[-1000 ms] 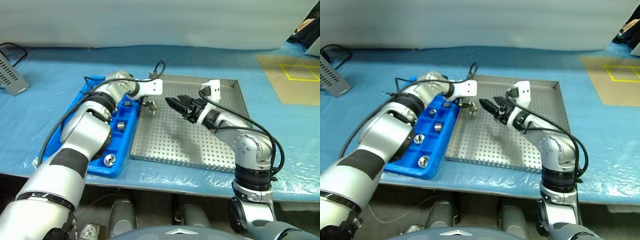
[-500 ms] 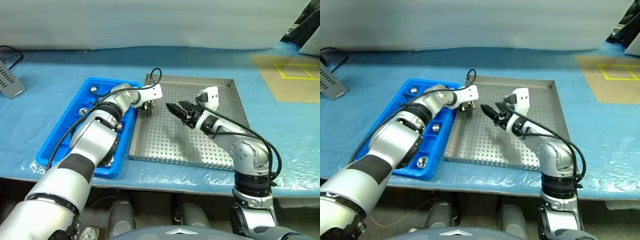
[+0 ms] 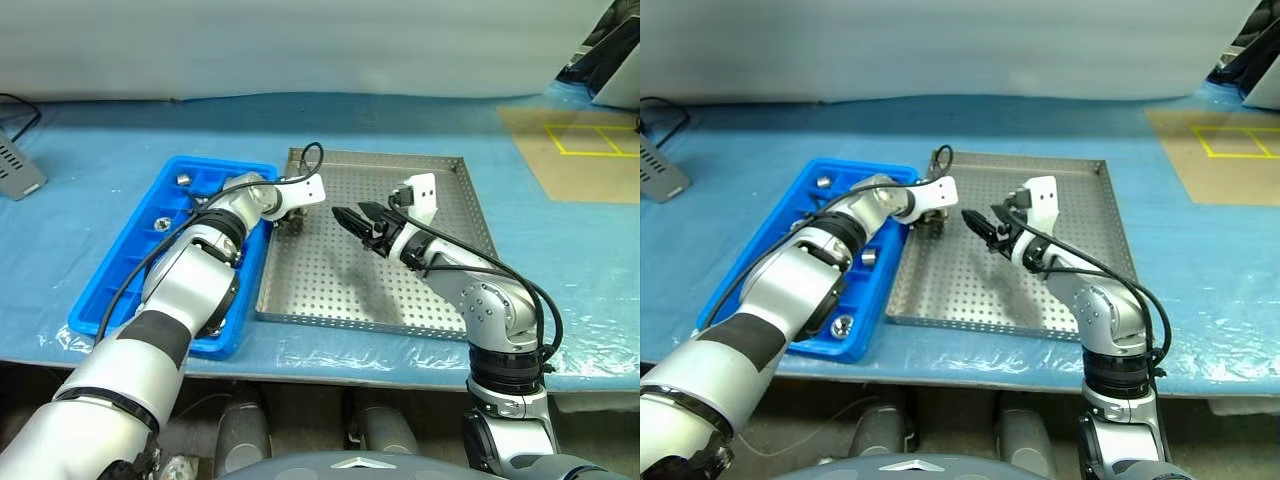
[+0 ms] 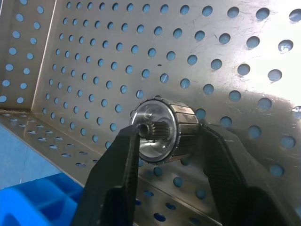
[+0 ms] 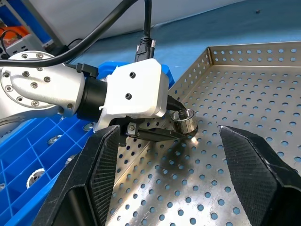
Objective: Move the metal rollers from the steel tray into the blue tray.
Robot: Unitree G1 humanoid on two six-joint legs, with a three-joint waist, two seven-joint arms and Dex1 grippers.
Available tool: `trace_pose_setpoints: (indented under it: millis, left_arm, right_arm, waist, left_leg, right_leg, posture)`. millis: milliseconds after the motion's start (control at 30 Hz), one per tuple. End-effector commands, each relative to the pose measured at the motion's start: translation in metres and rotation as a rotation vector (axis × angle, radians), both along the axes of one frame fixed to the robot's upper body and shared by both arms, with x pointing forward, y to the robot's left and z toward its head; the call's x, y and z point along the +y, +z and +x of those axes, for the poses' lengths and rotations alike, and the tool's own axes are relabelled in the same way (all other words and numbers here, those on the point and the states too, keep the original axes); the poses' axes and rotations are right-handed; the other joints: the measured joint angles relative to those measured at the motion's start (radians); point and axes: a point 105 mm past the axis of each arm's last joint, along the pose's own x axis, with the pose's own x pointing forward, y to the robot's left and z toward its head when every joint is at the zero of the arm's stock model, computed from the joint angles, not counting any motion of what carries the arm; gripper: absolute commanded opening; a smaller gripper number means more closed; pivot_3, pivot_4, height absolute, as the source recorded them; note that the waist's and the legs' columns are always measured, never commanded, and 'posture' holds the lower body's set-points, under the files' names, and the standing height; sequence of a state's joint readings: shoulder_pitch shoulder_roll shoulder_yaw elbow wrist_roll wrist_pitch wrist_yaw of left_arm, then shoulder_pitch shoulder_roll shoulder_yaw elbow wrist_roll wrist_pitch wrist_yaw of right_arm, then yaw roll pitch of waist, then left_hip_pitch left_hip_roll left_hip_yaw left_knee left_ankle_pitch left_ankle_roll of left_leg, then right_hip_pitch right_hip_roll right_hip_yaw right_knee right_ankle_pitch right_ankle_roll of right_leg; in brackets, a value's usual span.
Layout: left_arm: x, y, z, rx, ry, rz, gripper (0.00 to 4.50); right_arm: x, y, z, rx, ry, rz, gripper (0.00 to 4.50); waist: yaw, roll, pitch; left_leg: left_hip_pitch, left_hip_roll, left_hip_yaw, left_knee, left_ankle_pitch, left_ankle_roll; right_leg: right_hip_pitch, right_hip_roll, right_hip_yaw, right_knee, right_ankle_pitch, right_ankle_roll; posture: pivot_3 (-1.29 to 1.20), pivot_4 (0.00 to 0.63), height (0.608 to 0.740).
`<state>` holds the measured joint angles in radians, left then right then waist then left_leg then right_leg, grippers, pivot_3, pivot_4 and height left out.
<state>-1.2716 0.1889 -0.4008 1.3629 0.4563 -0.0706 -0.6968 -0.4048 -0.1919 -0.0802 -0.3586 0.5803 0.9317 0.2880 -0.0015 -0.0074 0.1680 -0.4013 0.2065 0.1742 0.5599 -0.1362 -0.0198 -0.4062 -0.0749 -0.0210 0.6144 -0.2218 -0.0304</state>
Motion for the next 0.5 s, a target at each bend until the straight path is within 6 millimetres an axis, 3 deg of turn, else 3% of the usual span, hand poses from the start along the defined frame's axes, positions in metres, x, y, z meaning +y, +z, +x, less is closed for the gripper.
trace_pose_setpoints:
  millis: [33, 300, 500]
  left_arm:
    - [0.014, -0.012, -0.002, 0.029, 0.031, 0.037, 2.24]
    - [0.014, -0.004, -0.001, 0.037, 0.039, -0.042, 2.24]
    - [-0.014, 0.040, -0.008, 0.061, -0.116, -0.363, 2.24]
  right_arm:
    - [0.002, 0.014, -0.002, -0.065, 0.007, 0.008, 3.56]
    - [0.005, 0.013, -0.001, -0.064, 0.015, 0.009, 3.56]
    - [0.007, 0.017, 0.000, -0.077, 0.026, 0.017, 3.56]
  waist:
    - [-0.006, 0.000, 0.000]
    - [-0.013, 0.000, 0.000]
    - [-0.011, 0.000, 0.000]
  left_leg:
    - [0.000, 0.000, 0.000, 0.000, 0.000, 0.000]
    - [0.000, 0.000, 0.000, -0.001, 0.000, 0.000]
    - [-0.002, -0.001, 0.000, -0.006, 0.000, 0.000]
  right_leg:
    - [0.000, 0.000, 0.000, 0.000, 0.000, 0.000]
    - [0.001, 0.000, 0.000, -0.003, 0.000, 0.000]
    - [-0.001, 0.000, -0.001, -0.008, 0.000, 0.000]
  posture:
    - [-0.48, 0.150, 0.740]
    - [-0.47, 0.150, 0.740]
    - [-0.45, 0.150, 0.740]
